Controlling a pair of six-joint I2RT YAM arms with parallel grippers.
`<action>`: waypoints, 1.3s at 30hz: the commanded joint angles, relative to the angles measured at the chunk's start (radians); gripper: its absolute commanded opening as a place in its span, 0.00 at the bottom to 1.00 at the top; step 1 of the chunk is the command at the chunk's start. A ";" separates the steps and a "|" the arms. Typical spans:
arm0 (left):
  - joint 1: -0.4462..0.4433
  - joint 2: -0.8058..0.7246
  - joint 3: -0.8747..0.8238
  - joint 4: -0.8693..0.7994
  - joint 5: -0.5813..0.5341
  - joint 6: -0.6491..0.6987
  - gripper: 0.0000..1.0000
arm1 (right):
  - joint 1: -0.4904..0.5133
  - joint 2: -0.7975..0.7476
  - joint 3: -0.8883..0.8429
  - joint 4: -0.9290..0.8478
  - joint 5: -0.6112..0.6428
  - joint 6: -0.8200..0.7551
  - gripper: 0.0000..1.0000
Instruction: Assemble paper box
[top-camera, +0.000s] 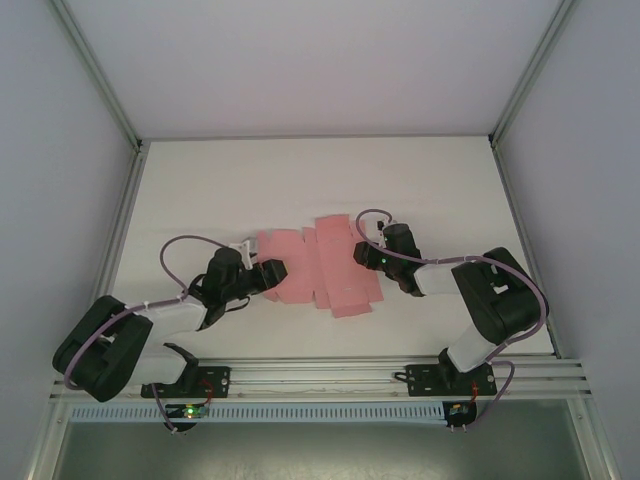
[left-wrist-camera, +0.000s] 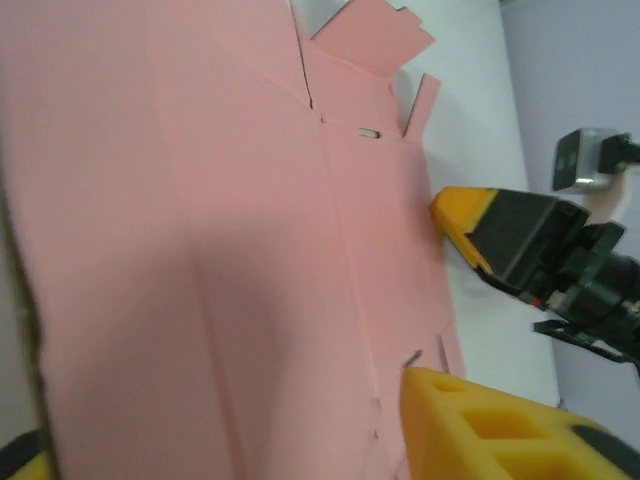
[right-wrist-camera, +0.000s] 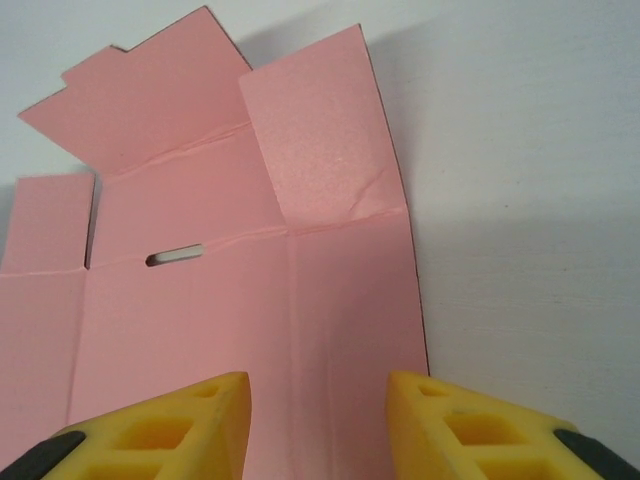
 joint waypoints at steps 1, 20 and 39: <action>-0.024 0.011 0.040 0.068 0.023 0.009 0.30 | 0.002 0.021 -0.061 -0.152 -0.071 0.010 0.43; -0.040 -0.435 0.020 -0.120 0.020 0.236 0.00 | -0.072 -0.687 -0.138 -0.300 -0.085 -0.144 0.91; -0.043 -0.801 0.003 -0.075 0.138 0.114 0.00 | -0.245 -1.061 -0.245 0.041 -0.586 0.175 0.98</action>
